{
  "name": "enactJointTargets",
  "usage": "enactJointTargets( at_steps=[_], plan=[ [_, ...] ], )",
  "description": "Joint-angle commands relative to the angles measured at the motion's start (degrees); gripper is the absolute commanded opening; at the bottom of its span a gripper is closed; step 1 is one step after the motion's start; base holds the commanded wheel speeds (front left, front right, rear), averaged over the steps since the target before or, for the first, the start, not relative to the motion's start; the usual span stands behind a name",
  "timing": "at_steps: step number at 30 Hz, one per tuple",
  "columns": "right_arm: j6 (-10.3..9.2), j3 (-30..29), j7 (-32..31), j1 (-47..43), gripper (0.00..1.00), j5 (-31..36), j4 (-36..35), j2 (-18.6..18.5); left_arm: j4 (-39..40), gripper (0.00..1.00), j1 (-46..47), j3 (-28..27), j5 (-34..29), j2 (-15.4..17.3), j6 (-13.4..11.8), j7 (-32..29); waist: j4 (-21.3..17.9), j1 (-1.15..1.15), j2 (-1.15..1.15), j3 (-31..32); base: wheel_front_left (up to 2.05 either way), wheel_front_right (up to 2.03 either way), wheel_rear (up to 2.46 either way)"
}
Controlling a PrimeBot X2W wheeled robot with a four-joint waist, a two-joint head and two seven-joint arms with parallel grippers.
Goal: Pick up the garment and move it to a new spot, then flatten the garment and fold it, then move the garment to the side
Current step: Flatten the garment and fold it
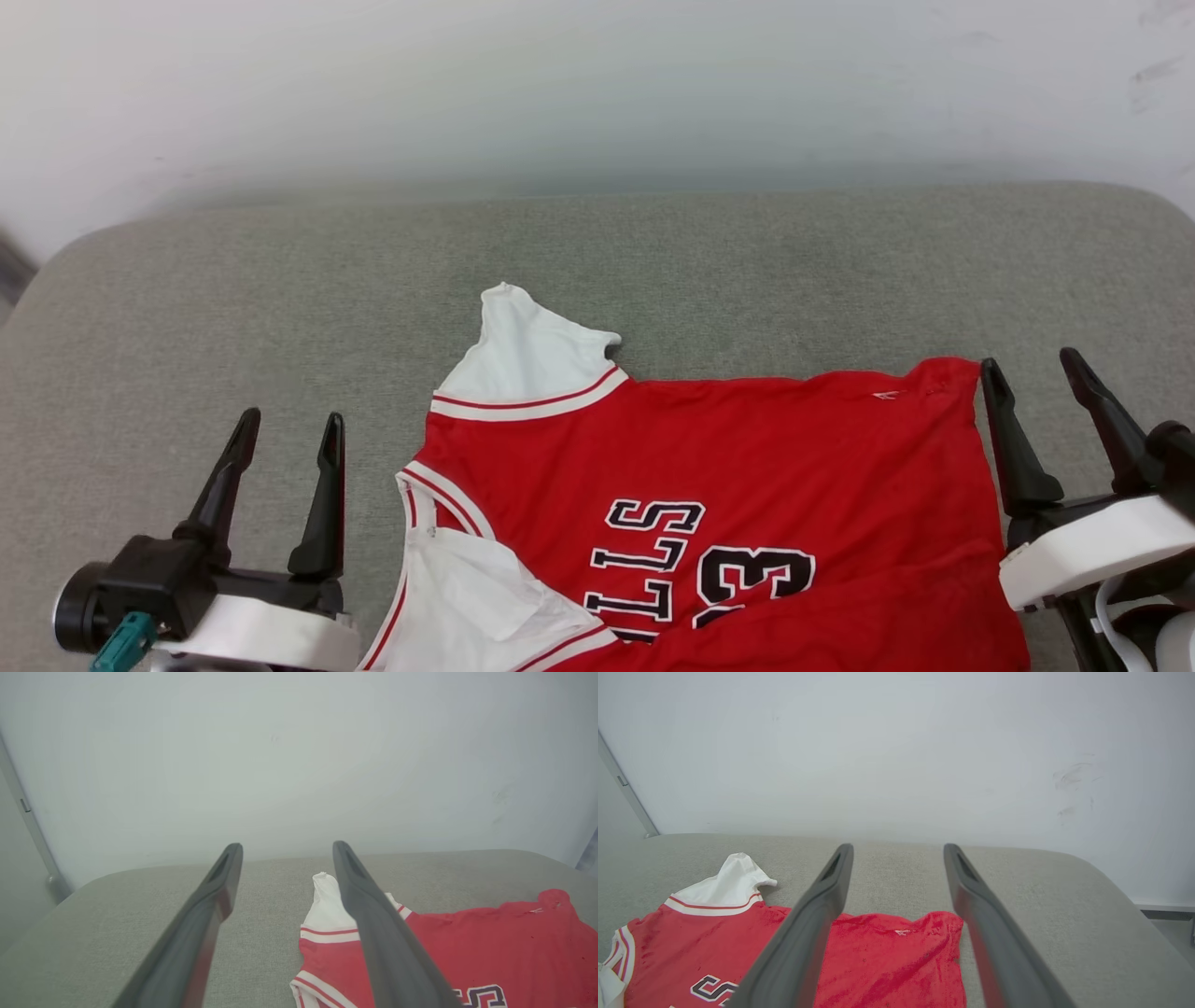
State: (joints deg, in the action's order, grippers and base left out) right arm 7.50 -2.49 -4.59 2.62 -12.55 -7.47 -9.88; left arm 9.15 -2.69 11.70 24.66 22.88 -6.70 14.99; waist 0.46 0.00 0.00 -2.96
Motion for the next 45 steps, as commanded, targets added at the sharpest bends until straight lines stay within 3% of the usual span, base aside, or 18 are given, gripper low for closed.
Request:
enactJointTargets(
  at_steps=[1, 4, 7, 12, 16, 27, 33, 40, 45],
  plan=[
    [-0.02, 0.3, 1.0, -0.1, 1.00, 0.1, -0.3, 0.4, 0.1, 1.00, 0.5, -0.5, -0.5, -0.2, 0.5, 0.2, -0.4, 0.00, 0.00, -0.4, 0.00, 0.00, 0.00],
    [-0.02, 0.6, 4.2, 0.4, 1.00, 0.6, -0.5, 1.4, -0.7, 1.00, 2.5, -1.6, -1.8, -0.5, 3.1, 0.2, -1.4, 0.00, 0.00, -1.6, 0.00, 0.00, 0.00],
    [-0.02, 1.1, 6.0, 1.2, 1.00, 1.1, -0.8, 2.2, -2.6, 1.00, 6.1, -1.3, -2.6, 1.4, 6.1, 0.0, -2.7, 0.00, 0.00, -3.5, 0.00, 0.00, 0.00],
    [-0.02, 1.0, 7.2, 2.6, 1.00, 0.7, -0.9, 3.5, -6.1, 1.00, 16.1, 1.1, -0.8, 5.5, 11.4, -7.9, -5.2, 0.00, 0.00, -7.7, 0.00, 0.00, 0.00],
    [-0.02, 1.5, 7.7, 4.5, 1.00, 0.6, -1.2, 4.3, -9.6, 1.00, 25.9, 3.7, 1.7, 9.6, 13.4, -17.1, -7.5, 0.00, 0.00, -11.6, 0.00, 0.00, 0.00],
    [-0.02, 3.4, 10.4, 8.3, 1.00, 0.4, 0.3, 6.1, -18.6, 1.00, 48.6, 15.3, 18.4, 23.2, 14.1, -46.7, -14.3, 0.00, 0.00, -20.4, 0.00, 0.00, 0.00],
    [-0.02, 4.4, 12.3, 9.5, 1.00, 0.0, 2.5, 6.8, -21.4, 1.00, 54.5, 19.4, 26.5, 27.5, 14.1, -58.7, -17.3, 0.00, 0.00, -23.9, 0.00, 0.00, 0.00],
    [-0.02, 4.5, 14.3, 10.7, 1.00, -0.6, 4.9, 7.1, -25.4, 1.00, 57.7, 22.6, 26.1, 29.9, 14.2, -62.7, -19.0, 0.00, 0.00, -26.2, 0.00, 0.00, 0.00],
    [-0.02, 4.9, 14.4, 11.4, 1.00, -1.1, 6.5, 7.1, -28.9, 1.00, 59.1, 24.6, 25.2, 28.9, 14.2, -61.9, -19.5, 0.00, 0.00, -27.2, 0.00, 0.00, 0.00]
  ],
)
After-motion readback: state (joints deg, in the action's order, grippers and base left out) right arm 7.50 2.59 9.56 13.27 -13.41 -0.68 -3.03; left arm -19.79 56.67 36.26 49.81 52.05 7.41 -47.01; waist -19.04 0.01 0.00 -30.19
